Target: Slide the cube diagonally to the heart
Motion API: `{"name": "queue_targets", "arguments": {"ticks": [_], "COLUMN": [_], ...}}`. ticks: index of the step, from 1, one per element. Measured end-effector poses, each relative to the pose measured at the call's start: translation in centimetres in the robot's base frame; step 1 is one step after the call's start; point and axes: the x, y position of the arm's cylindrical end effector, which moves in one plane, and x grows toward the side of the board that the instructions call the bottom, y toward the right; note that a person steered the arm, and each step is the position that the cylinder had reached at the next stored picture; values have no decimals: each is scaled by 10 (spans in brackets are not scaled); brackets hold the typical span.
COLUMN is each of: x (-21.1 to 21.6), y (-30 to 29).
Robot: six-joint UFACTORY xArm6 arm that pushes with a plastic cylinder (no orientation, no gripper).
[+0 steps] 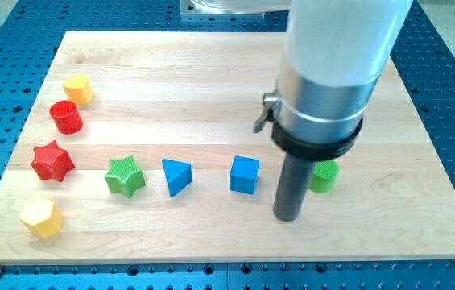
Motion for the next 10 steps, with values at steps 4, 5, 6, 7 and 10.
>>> {"name": "queue_targets", "arguments": {"ticks": [4, 5, 6, 7, 10], "x": [-44, -121, -121, -143, -221], "y": [-51, -31, -15, -27, 35]}}
